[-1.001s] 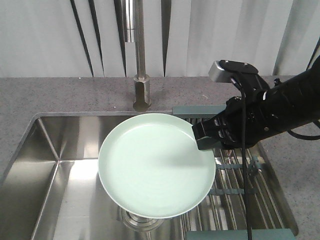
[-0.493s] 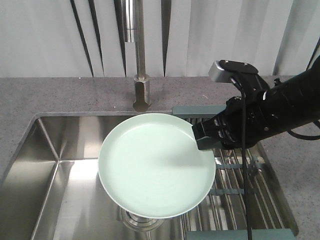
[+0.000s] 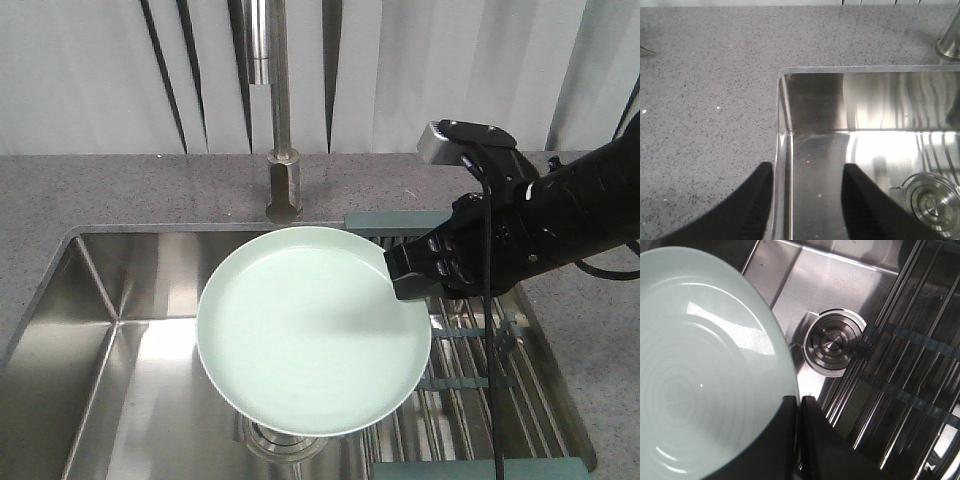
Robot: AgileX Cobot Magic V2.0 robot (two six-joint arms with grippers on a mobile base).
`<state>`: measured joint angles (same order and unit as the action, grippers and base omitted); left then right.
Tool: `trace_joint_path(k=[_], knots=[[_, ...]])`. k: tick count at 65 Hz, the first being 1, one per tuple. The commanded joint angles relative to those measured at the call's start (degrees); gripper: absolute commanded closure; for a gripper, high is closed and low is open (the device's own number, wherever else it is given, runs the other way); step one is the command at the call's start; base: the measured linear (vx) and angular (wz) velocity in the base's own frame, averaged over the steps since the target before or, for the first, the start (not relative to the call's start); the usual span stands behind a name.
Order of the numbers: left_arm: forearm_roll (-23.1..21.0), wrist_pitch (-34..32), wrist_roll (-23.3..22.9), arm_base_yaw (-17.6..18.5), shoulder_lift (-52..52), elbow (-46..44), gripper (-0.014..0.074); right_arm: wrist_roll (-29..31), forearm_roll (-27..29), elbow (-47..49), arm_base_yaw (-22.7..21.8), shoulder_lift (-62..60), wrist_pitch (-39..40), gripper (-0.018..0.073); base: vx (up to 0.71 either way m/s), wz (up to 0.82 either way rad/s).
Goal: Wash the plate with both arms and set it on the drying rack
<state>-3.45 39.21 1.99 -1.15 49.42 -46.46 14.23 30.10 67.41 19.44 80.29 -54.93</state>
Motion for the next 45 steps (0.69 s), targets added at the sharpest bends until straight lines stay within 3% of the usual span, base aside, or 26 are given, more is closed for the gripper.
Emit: trace_joint_path(k=[1, 9, 17, 29, 45], knots=[[-0.49, -2.72, 0.09, 0.14, 3.17, -4.05, 0.0101, 0.39, 2.01, 1.51, -0.21, -2.0, 2.09, 0.0568, 0.0, 0.0], [-0.7, -1.04, 2.07, 0.41, 8.06, -7.34, 0.0024, 0.39, 2.01, 1.51, -0.21, -2.0, 2.09, 0.0568, 0.0, 0.0], [-5.42, 1.19, 9.03, 0.41, 13.79, -11.02, 0.0017, 0.39, 2.01, 1.51, -0.21, -2.0, 2.09, 0.0568, 0.0, 0.0], [-18.72, 1.64, 25.67, 0.41, 22.07, -15.17, 0.002, 0.39, 2.01, 1.51, -0.21, -2.0, 2.09, 0.0568, 0.0, 0.0], [-40.07, 1.48, 56.64, 0.41, 31.94, -18.62, 0.002, 0.39, 2.01, 1.51, -0.21, -2.0, 2.09, 0.0568, 0.0, 0.0]])
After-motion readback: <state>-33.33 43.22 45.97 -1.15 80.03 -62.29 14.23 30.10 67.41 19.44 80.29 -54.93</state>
